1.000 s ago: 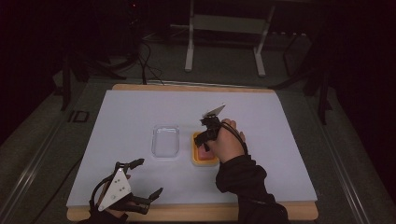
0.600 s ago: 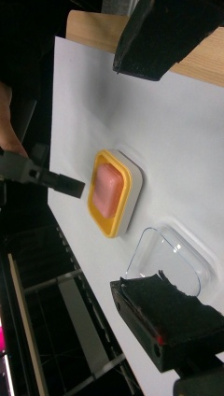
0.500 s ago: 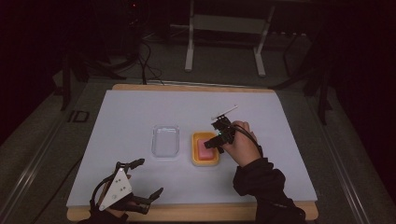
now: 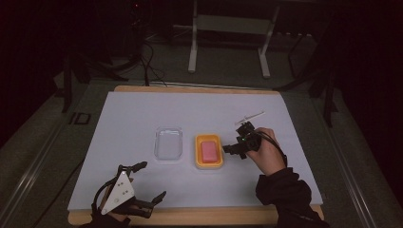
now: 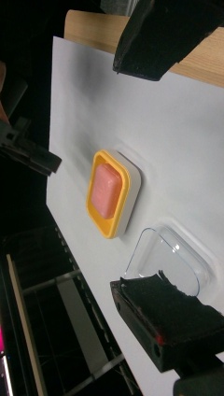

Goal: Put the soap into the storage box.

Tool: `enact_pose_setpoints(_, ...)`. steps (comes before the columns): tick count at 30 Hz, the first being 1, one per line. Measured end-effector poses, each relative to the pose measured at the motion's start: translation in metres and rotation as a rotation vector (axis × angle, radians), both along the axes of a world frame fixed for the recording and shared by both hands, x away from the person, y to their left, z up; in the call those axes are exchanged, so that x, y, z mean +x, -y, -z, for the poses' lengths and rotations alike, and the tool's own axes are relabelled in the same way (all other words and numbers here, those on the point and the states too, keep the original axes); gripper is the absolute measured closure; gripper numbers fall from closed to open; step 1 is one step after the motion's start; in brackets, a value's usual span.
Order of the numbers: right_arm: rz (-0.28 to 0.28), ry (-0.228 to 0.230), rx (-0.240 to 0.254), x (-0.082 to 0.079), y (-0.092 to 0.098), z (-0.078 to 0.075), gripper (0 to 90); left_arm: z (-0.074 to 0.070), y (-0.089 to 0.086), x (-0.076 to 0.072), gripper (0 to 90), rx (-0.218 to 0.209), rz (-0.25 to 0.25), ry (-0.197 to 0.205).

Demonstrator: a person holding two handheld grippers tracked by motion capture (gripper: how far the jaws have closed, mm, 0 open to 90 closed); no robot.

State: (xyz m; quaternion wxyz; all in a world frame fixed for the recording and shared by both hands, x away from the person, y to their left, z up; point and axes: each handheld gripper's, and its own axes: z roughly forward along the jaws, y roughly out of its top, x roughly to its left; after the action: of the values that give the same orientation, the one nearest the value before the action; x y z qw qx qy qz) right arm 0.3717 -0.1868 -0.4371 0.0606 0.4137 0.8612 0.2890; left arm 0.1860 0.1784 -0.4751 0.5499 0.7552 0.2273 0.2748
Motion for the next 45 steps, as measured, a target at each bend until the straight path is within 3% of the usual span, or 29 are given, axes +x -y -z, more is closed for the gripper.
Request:
enact_pose_setpoints(12,0.029,0.042,0.002,-0.012,0.046,0.006,26.4,0.0,0.0,0.0,0.7,-0.001,0.0,0.0)
enact_pose_setpoints(18,0.075,0.036,0.017,-0.023,0.07,0.014,26.6,0.0,0.001,0.0,0.7,0.007,0.002,-0.001)
enact_pose_setpoints(20,0.099,0.056,0.022,-0.028,0.08,0.018,26.6,0.0,0.001,0.0,0.6,0.003,0.001,0.0)
enact_pose_setpoints(31,0.124,0.079,0.026,-0.044,0.095,0.028,25.8,0.0,0.001,0.0,0.6,0.008,0.0,-0.001)
enact_pose_setpoints(42,0.168,0.06,0.027,-0.059,0.111,0.042,24.4,0.0,0.001,0.0,0.6,0.007,0.001,-0.001)
enact_pose_setpoints(45,0.173,0.055,-0.002,-0.063,0.113,0.046,24.4,0.0,0.001,0.0,0.6,0.008,0.002,-0.001)
